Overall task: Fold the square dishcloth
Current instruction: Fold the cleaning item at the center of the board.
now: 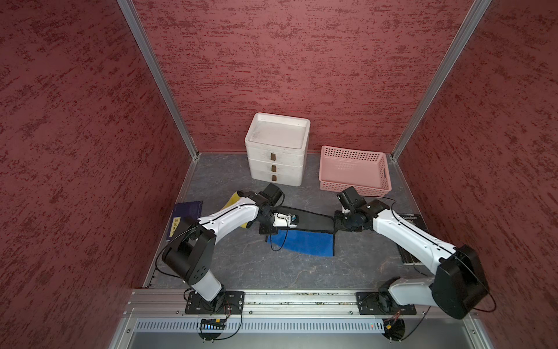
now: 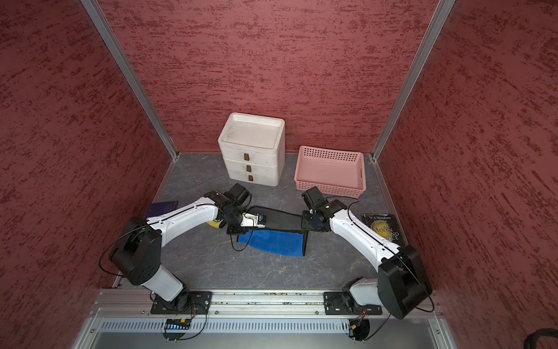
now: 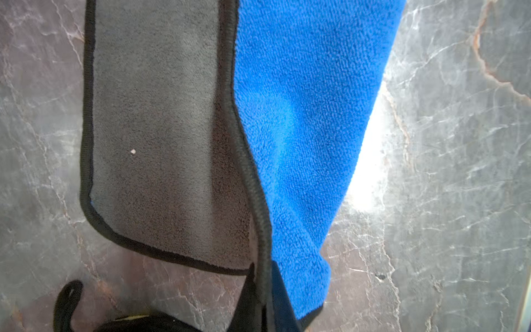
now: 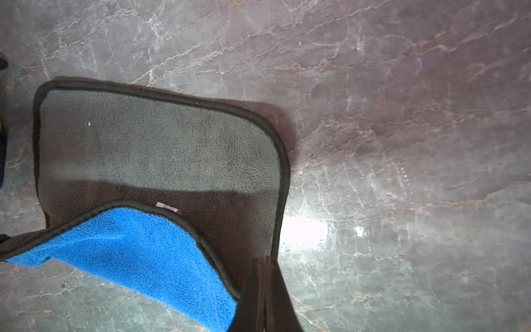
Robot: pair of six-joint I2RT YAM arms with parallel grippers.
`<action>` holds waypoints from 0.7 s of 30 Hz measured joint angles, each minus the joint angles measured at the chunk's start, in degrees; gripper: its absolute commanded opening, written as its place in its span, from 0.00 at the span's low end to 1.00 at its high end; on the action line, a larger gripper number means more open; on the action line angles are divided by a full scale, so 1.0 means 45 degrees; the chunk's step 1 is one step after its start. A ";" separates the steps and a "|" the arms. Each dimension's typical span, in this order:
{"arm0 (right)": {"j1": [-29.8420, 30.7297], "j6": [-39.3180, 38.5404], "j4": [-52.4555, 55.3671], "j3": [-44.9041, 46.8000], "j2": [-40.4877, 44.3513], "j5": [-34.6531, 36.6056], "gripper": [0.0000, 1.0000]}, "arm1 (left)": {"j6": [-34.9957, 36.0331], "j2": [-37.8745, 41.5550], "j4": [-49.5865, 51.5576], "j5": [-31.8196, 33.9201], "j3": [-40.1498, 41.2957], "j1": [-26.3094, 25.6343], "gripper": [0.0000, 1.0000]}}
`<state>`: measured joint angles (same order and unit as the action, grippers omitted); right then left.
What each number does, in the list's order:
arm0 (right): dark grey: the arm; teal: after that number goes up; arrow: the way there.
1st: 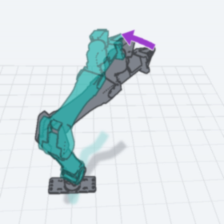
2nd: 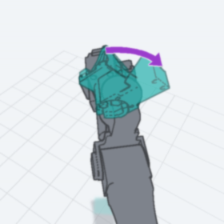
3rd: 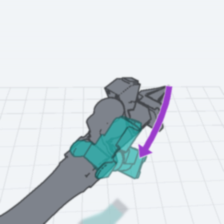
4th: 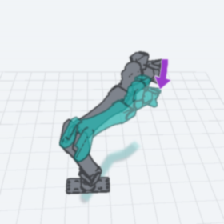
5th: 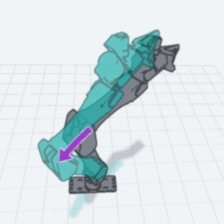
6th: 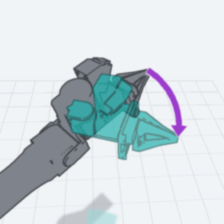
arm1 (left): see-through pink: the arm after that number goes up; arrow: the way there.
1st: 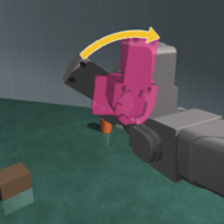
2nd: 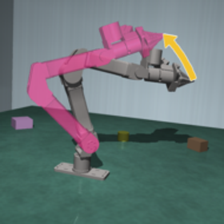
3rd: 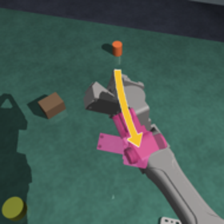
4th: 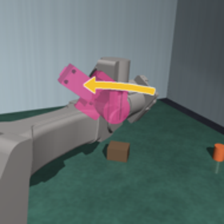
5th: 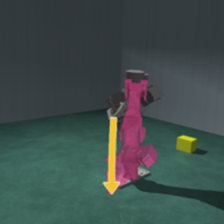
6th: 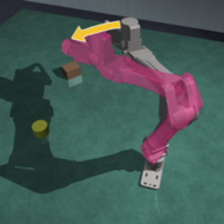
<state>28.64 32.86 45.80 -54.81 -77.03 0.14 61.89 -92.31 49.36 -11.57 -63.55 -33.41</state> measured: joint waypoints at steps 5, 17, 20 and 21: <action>0.0000 -0.0058 0.0243 0.0000 0.0418 -0.0024 0.00 | 0.0019 0.0170 0.0476 0.0199 -0.0010 0.0078 0.00; 0.0729 0.0287 0.1457 0.1875 0.3910 -0.0879 0.00 | -0.0029 0.3628 0.1326 0.0758 0.3395 -0.1413 0.00; 0.0947 0.0403 0.1632 0.2069 0.3779 -0.1039 0.00 | -0.0272 0.2977 0.0947 0.1078 0.3672 -0.1778 0.00; 0.0947 0.0413 0.1608 0.2069 0.3677 -0.1035 0.00 | -0.0408 0.2628 0.0748 0.1219 0.3497 -0.1690 0.00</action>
<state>32.91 34.72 53.04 -45.50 -60.49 -4.51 60.05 -80.49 52.73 -6.09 -47.81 -41.01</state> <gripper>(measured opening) 0.049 0.054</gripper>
